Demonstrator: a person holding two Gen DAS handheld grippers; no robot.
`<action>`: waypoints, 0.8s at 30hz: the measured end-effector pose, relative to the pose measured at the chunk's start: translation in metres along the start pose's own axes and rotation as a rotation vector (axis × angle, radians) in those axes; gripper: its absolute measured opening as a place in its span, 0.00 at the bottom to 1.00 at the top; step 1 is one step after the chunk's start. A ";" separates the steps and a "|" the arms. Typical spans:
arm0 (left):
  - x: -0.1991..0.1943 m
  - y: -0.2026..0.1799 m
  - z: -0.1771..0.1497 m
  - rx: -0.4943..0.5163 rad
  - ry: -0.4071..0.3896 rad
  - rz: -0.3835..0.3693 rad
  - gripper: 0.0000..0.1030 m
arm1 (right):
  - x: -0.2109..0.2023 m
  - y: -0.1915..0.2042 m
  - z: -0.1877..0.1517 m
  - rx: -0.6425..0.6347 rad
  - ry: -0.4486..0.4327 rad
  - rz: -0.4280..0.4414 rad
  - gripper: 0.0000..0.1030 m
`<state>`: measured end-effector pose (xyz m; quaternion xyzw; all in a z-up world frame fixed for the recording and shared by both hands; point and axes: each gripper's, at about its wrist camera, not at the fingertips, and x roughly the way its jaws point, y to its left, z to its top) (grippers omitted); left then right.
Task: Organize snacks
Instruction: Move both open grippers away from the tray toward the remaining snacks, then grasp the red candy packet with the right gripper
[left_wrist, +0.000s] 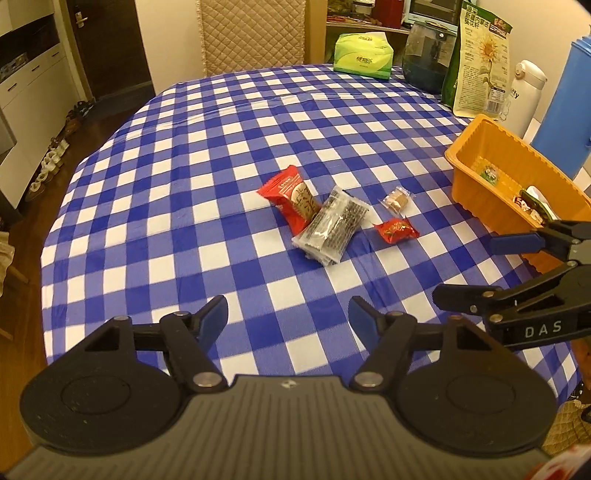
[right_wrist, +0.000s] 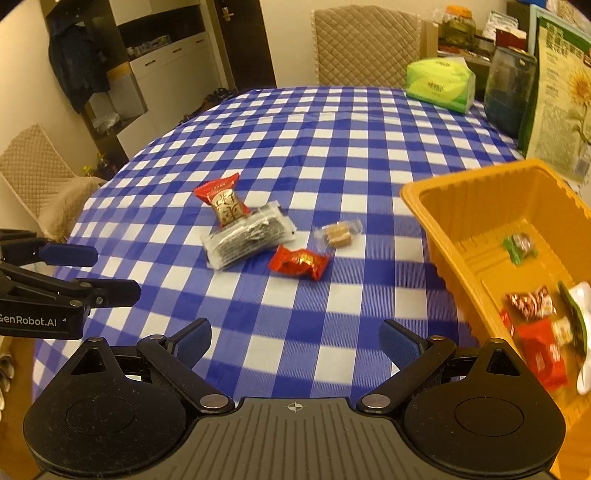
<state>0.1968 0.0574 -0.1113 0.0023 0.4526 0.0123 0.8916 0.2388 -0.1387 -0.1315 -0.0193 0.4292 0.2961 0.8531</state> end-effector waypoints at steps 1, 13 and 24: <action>0.002 0.000 0.001 0.004 -0.001 -0.005 0.65 | 0.003 -0.001 0.001 -0.009 -0.005 -0.001 0.89; 0.030 -0.010 0.019 0.086 -0.017 -0.065 0.56 | 0.031 -0.004 0.020 -0.097 -0.030 -0.016 0.66; 0.049 -0.014 0.030 0.109 -0.004 -0.081 0.53 | 0.054 -0.002 0.033 -0.163 -0.025 0.027 0.54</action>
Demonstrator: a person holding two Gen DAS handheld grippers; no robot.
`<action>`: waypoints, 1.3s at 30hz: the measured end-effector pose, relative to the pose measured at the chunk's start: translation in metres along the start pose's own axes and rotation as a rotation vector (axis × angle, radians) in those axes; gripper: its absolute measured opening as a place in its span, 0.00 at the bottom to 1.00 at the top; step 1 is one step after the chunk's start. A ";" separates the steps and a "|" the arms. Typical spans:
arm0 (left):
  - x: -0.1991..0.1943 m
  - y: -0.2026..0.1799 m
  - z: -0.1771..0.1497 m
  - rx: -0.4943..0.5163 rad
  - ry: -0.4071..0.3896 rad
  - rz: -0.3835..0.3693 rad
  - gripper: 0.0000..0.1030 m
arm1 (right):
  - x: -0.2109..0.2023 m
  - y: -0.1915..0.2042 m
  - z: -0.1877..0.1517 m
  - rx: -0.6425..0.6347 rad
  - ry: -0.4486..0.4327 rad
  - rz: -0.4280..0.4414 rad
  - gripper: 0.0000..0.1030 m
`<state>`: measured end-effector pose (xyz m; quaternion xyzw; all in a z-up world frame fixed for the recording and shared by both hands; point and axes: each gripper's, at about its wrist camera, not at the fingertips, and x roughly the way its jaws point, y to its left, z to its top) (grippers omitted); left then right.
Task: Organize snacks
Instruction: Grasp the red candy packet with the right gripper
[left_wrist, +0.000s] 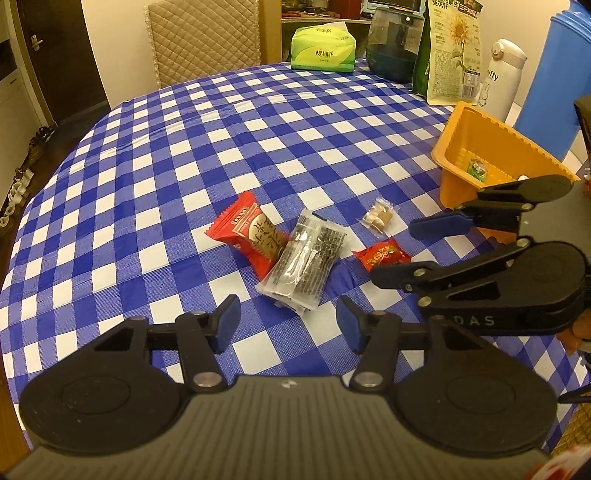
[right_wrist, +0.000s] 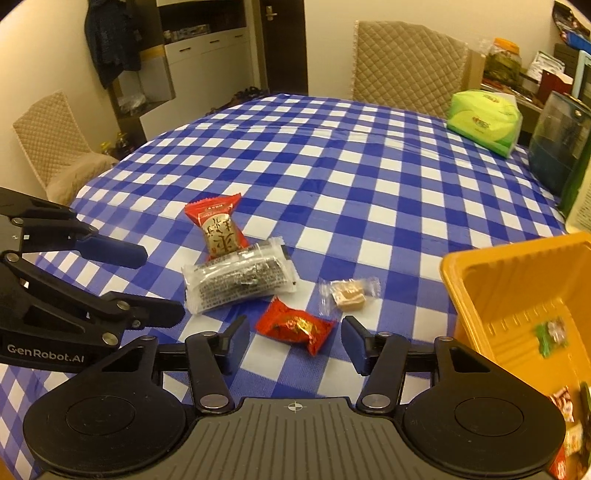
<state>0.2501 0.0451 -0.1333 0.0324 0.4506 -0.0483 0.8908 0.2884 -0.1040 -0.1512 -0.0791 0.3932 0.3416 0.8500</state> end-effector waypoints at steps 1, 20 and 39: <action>0.001 0.001 0.000 -0.001 0.003 0.000 0.53 | 0.002 0.000 0.001 -0.003 0.001 0.003 0.53; 0.005 0.007 -0.002 -0.012 0.021 0.012 0.53 | 0.011 0.002 0.001 -0.032 0.048 0.076 0.52; 0.007 0.004 0.006 0.005 0.011 0.004 0.51 | 0.020 -0.011 0.007 0.065 0.032 0.034 0.31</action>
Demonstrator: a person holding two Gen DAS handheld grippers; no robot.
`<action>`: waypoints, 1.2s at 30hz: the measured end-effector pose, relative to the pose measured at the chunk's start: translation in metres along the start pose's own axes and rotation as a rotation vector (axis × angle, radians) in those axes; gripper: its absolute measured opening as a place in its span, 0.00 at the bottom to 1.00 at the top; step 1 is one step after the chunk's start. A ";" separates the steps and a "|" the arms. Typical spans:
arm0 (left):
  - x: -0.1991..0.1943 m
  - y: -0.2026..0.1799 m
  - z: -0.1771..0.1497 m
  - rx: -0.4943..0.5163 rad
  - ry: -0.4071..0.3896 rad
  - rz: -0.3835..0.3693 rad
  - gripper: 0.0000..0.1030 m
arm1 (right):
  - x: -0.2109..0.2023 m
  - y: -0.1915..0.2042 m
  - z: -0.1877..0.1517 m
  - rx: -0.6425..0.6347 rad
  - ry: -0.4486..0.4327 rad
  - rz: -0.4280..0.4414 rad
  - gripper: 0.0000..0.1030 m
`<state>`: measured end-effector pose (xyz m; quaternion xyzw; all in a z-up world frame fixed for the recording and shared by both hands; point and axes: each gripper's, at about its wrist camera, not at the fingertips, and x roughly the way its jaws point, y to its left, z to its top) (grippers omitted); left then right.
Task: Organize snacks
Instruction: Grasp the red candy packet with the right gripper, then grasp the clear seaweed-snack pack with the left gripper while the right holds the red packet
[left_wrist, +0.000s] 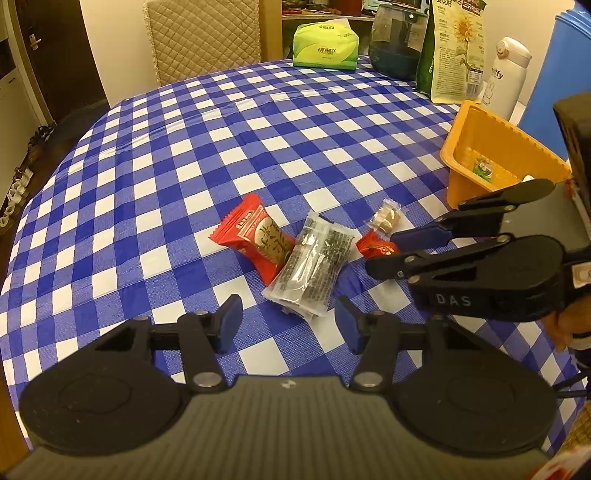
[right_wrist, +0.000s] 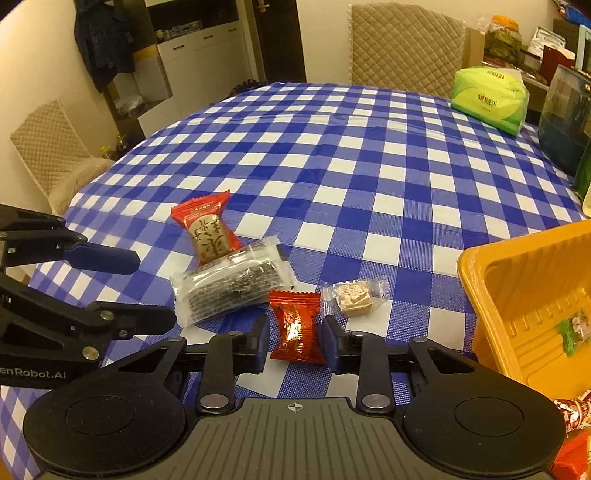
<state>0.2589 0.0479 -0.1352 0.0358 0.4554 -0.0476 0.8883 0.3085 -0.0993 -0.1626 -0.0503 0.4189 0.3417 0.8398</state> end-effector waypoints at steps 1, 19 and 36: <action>0.001 0.000 0.001 0.002 0.001 -0.002 0.51 | 0.001 0.000 0.000 0.002 0.001 -0.001 0.31; 0.019 -0.027 0.014 0.160 -0.026 -0.052 0.45 | -0.021 -0.011 -0.010 0.088 0.003 -0.036 0.21; 0.058 -0.032 0.026 0.252 0.006 -0.018 0.39 | -0.047 -0.031 -0.029 0.181 -0.004 -0.090 0.21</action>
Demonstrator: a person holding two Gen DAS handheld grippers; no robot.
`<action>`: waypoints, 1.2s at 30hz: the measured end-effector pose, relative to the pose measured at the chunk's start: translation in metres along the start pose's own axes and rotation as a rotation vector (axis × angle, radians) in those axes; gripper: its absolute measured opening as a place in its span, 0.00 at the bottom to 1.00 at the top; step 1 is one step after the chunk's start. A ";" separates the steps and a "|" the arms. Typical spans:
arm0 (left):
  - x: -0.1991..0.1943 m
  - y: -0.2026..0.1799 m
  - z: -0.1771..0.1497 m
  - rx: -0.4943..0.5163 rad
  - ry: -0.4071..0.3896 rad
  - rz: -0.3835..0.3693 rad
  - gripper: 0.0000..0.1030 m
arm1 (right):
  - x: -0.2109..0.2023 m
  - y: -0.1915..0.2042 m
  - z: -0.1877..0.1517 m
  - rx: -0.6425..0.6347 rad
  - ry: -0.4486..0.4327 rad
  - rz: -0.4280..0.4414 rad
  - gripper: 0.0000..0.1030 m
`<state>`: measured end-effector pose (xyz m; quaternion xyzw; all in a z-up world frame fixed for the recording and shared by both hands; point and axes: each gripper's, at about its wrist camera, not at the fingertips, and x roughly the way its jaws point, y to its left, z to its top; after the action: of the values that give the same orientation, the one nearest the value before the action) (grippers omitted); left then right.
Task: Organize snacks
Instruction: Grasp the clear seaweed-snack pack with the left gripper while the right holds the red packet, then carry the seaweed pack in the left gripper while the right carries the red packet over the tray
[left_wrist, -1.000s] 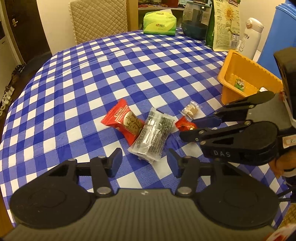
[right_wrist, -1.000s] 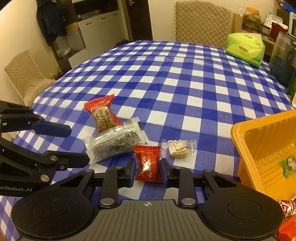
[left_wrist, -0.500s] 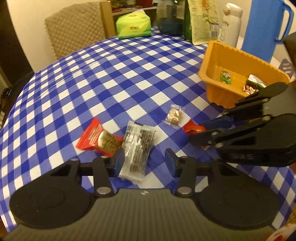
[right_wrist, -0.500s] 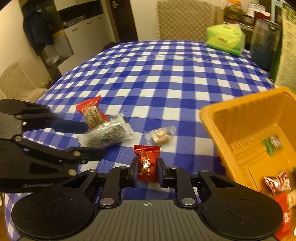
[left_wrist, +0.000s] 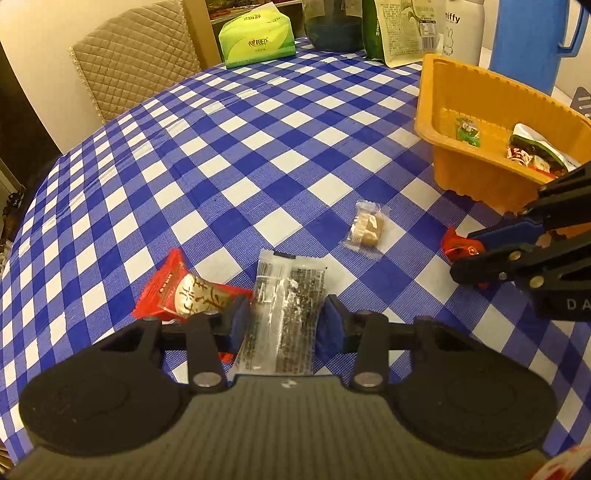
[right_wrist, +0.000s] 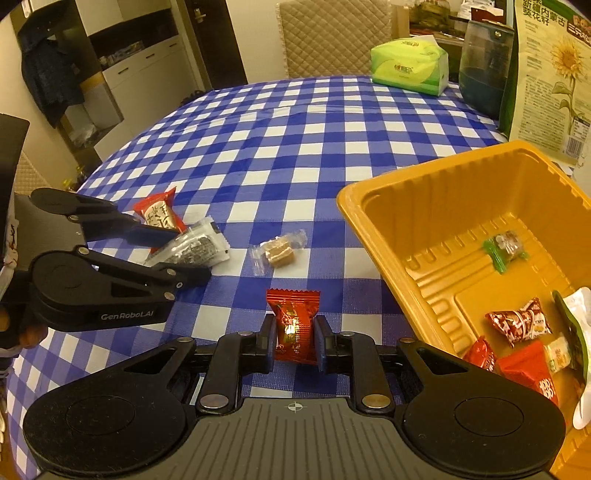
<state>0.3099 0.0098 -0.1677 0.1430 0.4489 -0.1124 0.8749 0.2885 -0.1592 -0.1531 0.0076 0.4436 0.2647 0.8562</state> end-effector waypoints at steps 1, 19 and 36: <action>0.000 0.000 0.000 -0.001 0.001 0.000 0.38 | -0.001 0.000 -0.001 0.003 0.000 -0.001 0.21; -0.041 -0.031 -0.040 -0.029 0.059 -0.042 0.34 | -0.013 0.015 -0.009 -0.016 -0.016 0.026 0.21; -0.063 -0.056 -0.063 -0.059 0.099 -0.013 0.34 | -0.047 0.020 -0.051 0.015 0.004 0.043 0.21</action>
<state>0.2086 -0.0161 -0.1597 0.1196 0.4958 -0.0973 0.8546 0.2190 -0.1749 -0.1440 0.0231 0.4470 0.2795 0.8494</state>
